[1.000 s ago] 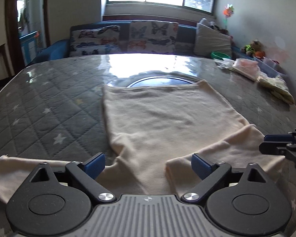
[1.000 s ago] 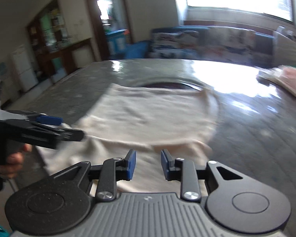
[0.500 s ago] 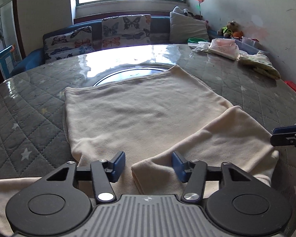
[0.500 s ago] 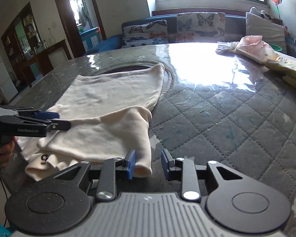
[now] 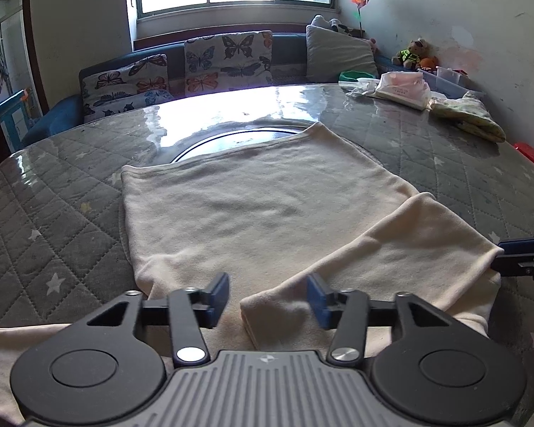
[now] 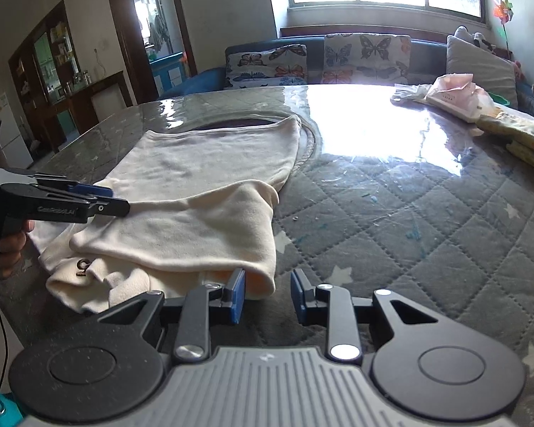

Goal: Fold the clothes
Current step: 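Move the left gripper to the other side edge and grasp it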

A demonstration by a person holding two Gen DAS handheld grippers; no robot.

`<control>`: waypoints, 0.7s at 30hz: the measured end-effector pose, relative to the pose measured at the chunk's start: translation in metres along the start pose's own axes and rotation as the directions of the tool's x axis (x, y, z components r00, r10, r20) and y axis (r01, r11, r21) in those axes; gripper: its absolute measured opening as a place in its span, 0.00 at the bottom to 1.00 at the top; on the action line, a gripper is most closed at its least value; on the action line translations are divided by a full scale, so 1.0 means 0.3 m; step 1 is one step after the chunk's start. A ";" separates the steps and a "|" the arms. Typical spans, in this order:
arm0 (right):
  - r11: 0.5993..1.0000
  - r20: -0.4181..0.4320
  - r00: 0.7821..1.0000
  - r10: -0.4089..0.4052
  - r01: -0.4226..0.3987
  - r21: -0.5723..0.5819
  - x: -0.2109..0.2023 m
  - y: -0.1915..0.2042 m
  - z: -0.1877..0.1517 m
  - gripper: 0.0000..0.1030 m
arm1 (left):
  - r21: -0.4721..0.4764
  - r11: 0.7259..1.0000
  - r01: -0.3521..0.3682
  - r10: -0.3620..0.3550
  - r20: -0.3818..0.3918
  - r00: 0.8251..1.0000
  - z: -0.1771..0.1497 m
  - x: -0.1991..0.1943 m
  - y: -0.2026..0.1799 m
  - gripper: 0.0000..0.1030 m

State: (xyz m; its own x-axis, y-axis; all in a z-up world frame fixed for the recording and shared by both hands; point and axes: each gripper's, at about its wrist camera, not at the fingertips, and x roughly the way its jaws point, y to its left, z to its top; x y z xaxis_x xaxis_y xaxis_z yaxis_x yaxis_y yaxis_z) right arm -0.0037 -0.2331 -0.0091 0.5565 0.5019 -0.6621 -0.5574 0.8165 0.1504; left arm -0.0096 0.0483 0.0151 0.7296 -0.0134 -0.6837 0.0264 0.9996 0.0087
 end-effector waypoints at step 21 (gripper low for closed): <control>0.976 0.051 0.990 -0.134 0.141 -0.167 -0.042 0.081 -0.046 0.02 | -0.026 1.000 0.015 -0.015 -0.005 1.000 0.011 -0.009 0.024 0.17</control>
State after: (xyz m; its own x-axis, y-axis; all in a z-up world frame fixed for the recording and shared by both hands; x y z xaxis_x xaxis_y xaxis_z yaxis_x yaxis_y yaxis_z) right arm -0.0326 -0.2235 -0.0072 0.6570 0.4021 -0.6377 -0.5686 0.8197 -0.0691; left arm -0.0090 0.0554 0.0194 0.7260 -0.0279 -0.6871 0.0190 0.9996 -0.0205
